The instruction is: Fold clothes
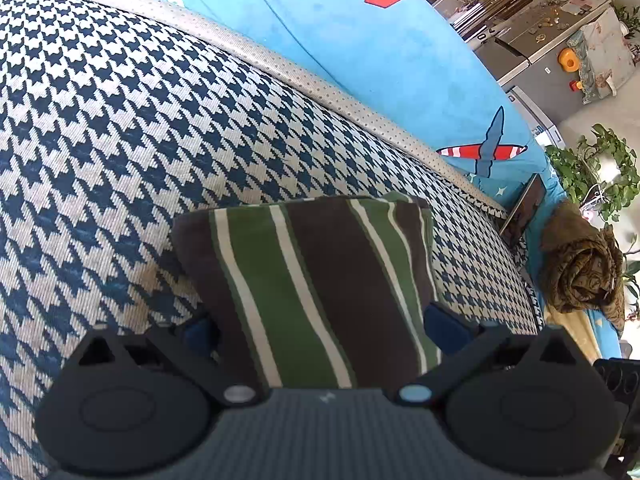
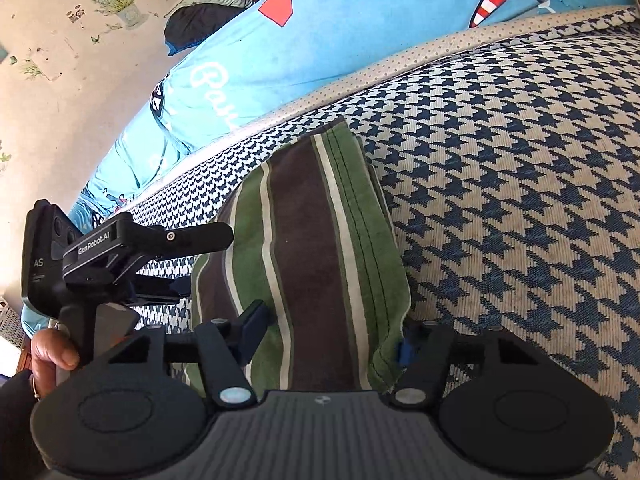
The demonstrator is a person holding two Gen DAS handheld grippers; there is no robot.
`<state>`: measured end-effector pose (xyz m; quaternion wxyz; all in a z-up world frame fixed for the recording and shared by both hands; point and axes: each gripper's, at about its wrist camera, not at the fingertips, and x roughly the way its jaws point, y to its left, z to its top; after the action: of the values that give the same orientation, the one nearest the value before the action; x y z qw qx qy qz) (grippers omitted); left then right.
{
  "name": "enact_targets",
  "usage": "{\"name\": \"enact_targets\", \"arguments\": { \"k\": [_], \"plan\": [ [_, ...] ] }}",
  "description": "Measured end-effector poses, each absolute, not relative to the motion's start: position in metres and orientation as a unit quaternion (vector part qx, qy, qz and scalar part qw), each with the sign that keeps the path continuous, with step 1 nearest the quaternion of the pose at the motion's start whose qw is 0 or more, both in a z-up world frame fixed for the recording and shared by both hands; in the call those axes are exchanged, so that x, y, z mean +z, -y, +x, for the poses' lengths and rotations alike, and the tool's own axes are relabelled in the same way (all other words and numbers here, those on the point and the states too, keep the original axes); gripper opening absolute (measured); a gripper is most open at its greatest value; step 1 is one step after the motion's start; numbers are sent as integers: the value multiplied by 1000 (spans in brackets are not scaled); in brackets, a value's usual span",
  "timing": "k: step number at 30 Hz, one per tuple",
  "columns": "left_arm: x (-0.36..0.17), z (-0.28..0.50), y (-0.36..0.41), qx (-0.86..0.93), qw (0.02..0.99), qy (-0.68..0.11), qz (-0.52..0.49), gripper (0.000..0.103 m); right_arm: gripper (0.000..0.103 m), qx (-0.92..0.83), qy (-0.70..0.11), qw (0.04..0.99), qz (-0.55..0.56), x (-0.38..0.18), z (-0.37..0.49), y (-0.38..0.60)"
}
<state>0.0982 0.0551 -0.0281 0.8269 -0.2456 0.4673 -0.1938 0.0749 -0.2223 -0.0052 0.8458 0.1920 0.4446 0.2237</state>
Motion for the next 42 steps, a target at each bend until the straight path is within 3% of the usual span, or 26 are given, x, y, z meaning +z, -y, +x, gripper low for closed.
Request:
{"name": "enact_targets", "arguments": {
  "k": [12, 14, 19, 22, 31, 33, 38, 42],
  "plan": [
    [-25, 101, -37, -199, 838, -455, -227, 102, 47, 210, -435, 851, 204, -11, 83, 218],
    [-23, 100, -29, -197, 844, -454, -209, 99, 39, 210, -434, 853, 201, -11, 84, 216],
    [-19, 96, -20, -186, 857, -450, -166, 86, 33, 209, -433, 855, 196, -12, 86, 213],
    [-19, 94, -20, -181, 861, -448, -158, 79, 32, 209, -434, 855, 191, -11, 86, 215],
    [-24, 97, -12, -154, 873, -442, -136, 78, 36, 198, -430, 864, 170, -9, 85, 207],
    [-23, 95, -8, -144, 878, -439, -125, 73, 34, 195, -428, 867, 163, -8, 85, 204],
    [-15, 87, -3, -139, 891, -419, -106, 46, 24, 192, -417, 878, 134, -3, 81, 195],
    [-5, 79, 0, -127, 904, -398, -90, 39, 22, 189, -405, 887, 113, 4, 77, 187]
  ]
}}
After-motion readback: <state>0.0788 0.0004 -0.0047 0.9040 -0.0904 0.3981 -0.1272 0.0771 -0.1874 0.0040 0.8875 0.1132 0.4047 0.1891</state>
